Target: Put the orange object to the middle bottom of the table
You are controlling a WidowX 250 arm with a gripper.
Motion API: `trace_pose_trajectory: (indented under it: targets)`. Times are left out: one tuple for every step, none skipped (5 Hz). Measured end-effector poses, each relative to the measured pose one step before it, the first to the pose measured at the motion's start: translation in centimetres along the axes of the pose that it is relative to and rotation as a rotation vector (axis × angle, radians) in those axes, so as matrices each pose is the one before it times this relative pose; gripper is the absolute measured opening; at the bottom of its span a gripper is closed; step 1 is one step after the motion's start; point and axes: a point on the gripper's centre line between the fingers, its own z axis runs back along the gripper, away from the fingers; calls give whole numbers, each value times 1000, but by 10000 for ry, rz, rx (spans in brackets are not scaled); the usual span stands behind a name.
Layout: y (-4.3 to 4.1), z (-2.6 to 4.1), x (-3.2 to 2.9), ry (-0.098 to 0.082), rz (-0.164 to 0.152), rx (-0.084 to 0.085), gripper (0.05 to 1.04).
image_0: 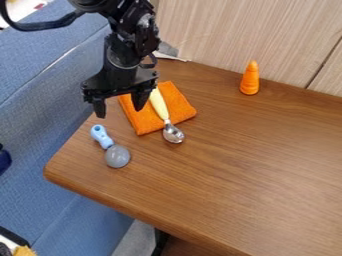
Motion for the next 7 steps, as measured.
trace_pose_trajectory:
  targets:
    - [19,-661,-443,195,-105,127,999]
    - [-1552,356,-448,-70,-1090,-562,999]
    - [-3295,66,547,-261,-1612,-1066,999]
    - [-3499,-369,1867,-426,-1262,-1086,999]
    - [-2887,-612,2661,-633,-851,-855,999]
    - [-1632,-1483,1649,-206,-488,-636,999]
    - [-1841,-1482,1531,-136,-436,-500,999]
